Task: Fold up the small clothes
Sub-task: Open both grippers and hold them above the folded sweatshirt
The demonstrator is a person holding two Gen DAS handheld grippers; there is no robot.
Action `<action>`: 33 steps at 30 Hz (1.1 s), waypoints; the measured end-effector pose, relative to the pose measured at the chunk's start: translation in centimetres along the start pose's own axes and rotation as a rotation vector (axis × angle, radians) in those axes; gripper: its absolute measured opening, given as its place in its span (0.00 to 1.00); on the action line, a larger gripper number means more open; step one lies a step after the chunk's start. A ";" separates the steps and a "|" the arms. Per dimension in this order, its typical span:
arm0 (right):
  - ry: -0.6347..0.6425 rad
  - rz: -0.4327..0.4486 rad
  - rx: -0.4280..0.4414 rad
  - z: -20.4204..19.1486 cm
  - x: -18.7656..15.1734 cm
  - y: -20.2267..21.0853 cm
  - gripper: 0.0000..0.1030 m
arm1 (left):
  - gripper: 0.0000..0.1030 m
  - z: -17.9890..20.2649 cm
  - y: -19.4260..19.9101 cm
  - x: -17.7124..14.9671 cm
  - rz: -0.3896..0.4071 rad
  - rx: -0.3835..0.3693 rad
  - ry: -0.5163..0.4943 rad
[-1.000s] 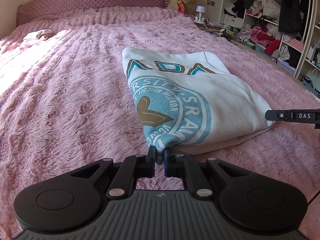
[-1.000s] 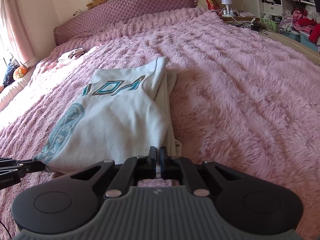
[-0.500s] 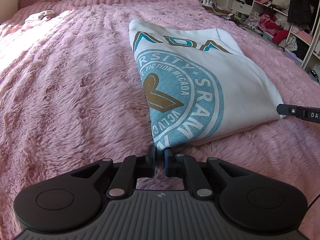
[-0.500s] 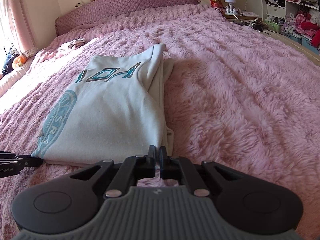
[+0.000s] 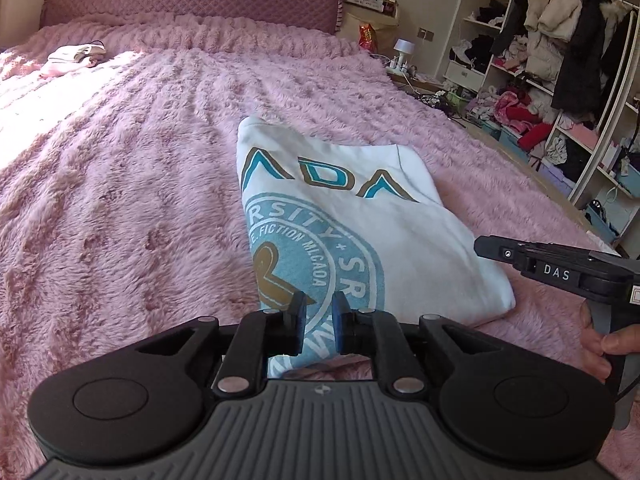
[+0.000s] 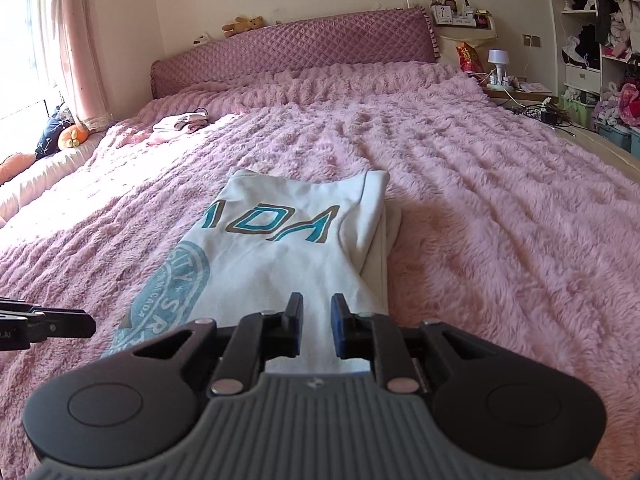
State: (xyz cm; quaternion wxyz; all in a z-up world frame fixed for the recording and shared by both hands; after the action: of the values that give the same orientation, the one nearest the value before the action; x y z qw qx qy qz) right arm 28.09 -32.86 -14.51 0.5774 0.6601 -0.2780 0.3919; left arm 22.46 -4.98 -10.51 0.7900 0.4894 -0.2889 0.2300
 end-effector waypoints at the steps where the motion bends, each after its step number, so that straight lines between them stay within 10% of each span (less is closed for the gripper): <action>1: 0.007 -0.005 0.007 -0.3 0.1 -0.6 0.11 | 0.15 0.2 -0.8 -0.1 -0.013 0.000 0.003; 11: -0.092 -0.123 -0.075 2.3 -3.7 -3.3 0.00 | 0.18 -1.1 -3.4 -2.5 -0.086 0.038 0.065; 22: -0.128 0.071 -0.039 4.4 3.8 -5.7 0.14 | 0.29 0.3 -4.9 3.4 0.009 -0.023 0.113; 33: -0.049 -0.069 -0.062 6.5 3.8 -14.2 0.07 | 0.30 -1.1 -7.5 2.1 -0.031 -0.032 0.145</action>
State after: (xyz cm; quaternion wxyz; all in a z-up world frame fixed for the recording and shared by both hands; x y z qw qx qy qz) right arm 43.03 -36.40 -19.18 0.6040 0.6604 -0.2810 0.3466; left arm 29.14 -6.94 -14.26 0.8200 0.4631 -0.2271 0.2480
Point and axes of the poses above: each gripper's, at about its wrist camera, not at the fingertips, and y roughly against the way its jaws point, z to its right, x to its top, the point moved 4 cm from there along -y, roughly the way its jaws point, and after that the axes turned 11 degrees about y, right-handed, at the moved point
